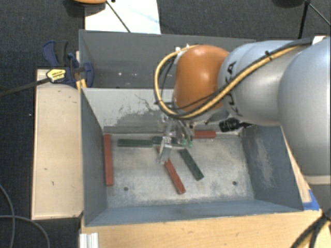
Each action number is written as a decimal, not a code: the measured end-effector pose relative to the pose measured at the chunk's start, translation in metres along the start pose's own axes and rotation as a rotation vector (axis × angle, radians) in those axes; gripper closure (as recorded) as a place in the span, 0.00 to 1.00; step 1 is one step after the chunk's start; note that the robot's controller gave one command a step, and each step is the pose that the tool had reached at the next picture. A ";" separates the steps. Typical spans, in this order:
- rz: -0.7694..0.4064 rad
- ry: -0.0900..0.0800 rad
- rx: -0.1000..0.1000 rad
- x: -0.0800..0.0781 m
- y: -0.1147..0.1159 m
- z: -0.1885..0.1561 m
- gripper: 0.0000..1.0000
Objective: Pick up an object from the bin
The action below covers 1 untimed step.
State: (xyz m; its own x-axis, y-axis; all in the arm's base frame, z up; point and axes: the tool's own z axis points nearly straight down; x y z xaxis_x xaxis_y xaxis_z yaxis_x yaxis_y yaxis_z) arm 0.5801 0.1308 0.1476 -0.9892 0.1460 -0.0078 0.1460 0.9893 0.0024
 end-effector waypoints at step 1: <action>-0.028 0.007 0.001 0.017 0.034 0.012 0.00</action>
Offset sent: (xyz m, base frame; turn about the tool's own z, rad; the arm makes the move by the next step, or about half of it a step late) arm 0.0113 0.0192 -0.0328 0.1006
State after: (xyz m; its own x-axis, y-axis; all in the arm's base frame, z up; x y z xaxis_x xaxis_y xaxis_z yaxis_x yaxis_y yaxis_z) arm 0.5681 0.1673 0.1351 -0.9930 0.1182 -0.0012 0.1182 0.9930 0.0008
